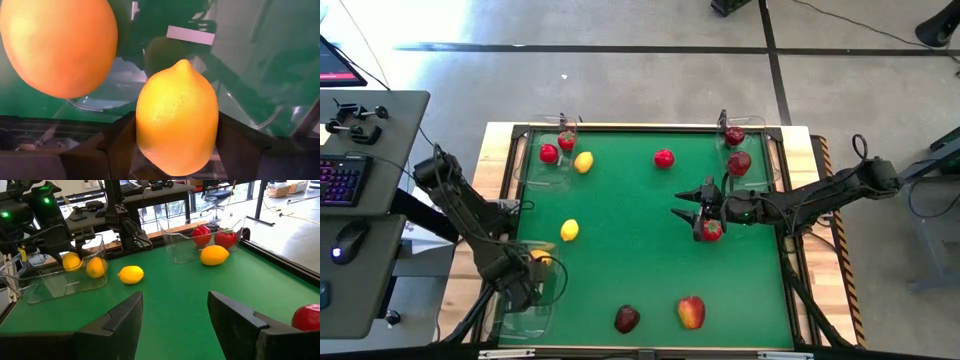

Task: Sort produce into baskets
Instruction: Put the lemon into the bottom bin, then put the apple into the top right bin

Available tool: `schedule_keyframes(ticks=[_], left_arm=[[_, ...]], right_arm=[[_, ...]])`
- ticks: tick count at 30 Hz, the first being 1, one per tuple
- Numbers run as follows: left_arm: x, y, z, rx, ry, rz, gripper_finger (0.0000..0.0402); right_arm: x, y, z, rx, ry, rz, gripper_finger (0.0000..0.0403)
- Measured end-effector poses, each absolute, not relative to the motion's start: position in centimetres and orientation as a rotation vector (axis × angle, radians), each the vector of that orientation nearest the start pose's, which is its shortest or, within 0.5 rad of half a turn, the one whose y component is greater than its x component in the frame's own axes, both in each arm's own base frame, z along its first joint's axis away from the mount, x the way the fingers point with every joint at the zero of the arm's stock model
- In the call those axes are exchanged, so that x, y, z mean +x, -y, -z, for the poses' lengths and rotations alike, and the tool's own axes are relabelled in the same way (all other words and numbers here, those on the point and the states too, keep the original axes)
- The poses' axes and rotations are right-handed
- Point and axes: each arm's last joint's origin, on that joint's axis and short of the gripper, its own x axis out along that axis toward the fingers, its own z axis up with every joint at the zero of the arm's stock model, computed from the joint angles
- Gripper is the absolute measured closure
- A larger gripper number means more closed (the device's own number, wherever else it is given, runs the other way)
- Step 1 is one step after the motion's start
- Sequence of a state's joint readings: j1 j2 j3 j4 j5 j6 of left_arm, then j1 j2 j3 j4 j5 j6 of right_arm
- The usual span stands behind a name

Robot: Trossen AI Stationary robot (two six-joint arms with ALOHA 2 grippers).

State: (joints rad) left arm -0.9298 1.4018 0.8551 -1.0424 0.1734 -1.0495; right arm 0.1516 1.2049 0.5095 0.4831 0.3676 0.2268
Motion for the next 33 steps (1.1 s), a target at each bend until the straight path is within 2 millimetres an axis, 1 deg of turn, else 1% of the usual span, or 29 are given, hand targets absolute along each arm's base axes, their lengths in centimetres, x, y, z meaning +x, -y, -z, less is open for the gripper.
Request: schedule_keyframes(ticks=[10, 14, 17, 20, 25, 28, 33], left_arm=[[12.9, 18.1, -17.2, -0.109, -1.781, -0.110, 0.0110], [13.0, 18.2, -16.7, -0.101, -1.863, -0.051, 0.0107], [13.1, 18.0, -16.9, -0.139, -1.895, -0.038, 0.0112], [13.2, 17.9, -17.8, -0.153, -1.881, -0.028, 0.0122], [13.2, 17.5, -20.3, -0.130, -1.791, -0.021, 0.0145], [13.2, 17.3, -21.7, -0.131, -1.713, -0.019, 0.0159], [13.5, 16.9, -23.7, -0.132, -1.519, -0.047, 0.0183]], right_arm=[[24.3, -2.7, -21.9, 0.171, -0.181, 0.237, 0.0187], [24.3, -2.7, -21.9, 0.171, -0.181, 0.238, 0.0187], [24.3, -2.7, -21.9, 0.171, -0.181, 0.238, 0.0187], [24.3, -2.7, -21.9, 0.171, -0.181, 0.238, 0.0187], [24.3, -2.7, -21.9, 0.170, -0.181, 0.237, 0.0187], [24.3, -2.7, -21.8, 0.168, -0.188, 0.238, 0.0187], [24.3, -2.7, -21.6, 0.162, -0.212, 0.241, 0.0187]])
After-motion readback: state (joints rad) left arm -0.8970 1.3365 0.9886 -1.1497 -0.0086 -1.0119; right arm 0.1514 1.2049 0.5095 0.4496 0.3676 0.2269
